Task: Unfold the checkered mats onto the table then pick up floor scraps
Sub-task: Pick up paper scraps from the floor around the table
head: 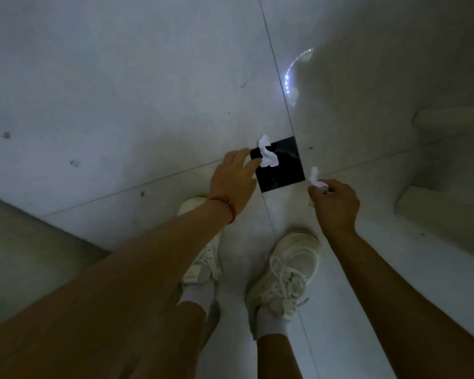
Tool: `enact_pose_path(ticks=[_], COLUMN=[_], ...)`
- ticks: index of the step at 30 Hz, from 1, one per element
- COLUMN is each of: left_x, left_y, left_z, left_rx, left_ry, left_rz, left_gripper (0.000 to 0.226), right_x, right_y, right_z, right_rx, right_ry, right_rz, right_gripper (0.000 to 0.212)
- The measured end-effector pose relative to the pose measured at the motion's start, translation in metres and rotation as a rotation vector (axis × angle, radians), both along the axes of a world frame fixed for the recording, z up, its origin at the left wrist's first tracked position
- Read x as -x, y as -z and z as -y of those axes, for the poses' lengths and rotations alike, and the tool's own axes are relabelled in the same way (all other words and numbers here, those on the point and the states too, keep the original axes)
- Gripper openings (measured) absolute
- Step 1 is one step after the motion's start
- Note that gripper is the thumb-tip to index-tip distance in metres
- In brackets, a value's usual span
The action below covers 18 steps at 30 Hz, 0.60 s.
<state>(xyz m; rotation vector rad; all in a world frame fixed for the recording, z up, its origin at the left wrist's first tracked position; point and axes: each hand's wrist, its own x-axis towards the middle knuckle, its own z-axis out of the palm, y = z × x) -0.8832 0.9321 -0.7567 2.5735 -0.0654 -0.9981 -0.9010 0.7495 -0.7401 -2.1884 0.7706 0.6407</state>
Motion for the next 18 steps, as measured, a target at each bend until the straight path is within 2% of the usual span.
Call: enact_pose_path(ticks=[3,5,7,9,11,12,14,16,18], left_x=[-0.007,-0.007,-0.003,0.002,0.008,0.01,0.012,0.008,-0.001], left_y=[0.025,0.037,0.044,0.047,0.049,0.047,0.037,0.016,-0.013], left_z=[0.013,0.02,0.026,0.026,0.019,0.014,0.001,-0.013,-0.028], left_rx=[0.027,0.03,0.051,0.044,0.009,0.0,0.002,0.024,0.055], left_ry=[0.017,0.035,0.033,0.109,0.167,0.119,-0.161,-0.477,-0.625], left_rz=[0.066,0.082,0.111,0.103,0.014,-0.027,-0.037,0.015,0.075], left_gripper=[0.056,0.059,0.048,0.029,0.023,0.022,0.023,0.021,0.017], right_x=[0.012,0.02,0.027,0.033,0.034,0.033,0.027,0.019,0.009], right_y=[0.017,0.021,0.021,0.021,0.019,0.017,0.01,-0.002,-0.021], right_z=[0.003,0.002,0.001,0.0,-0.001,-0.001,-0.004,-0.008,-0.013], right_rx=[0.012,0.019,0.015,0.019,0.02,0.018,0.021,0.036,0.035], right_ry=[0.049,0.079,0.115,0.134,0.143,0.141,0.12,0.083,0.051], right_rz=[0.056,0.072,0.058,0.028,0.021,0.028,0.044,0.057,0.076], right_gripper=[0.03,0.043,0.052,0.051,0.046,0.047,0.048,0.041,0.038])
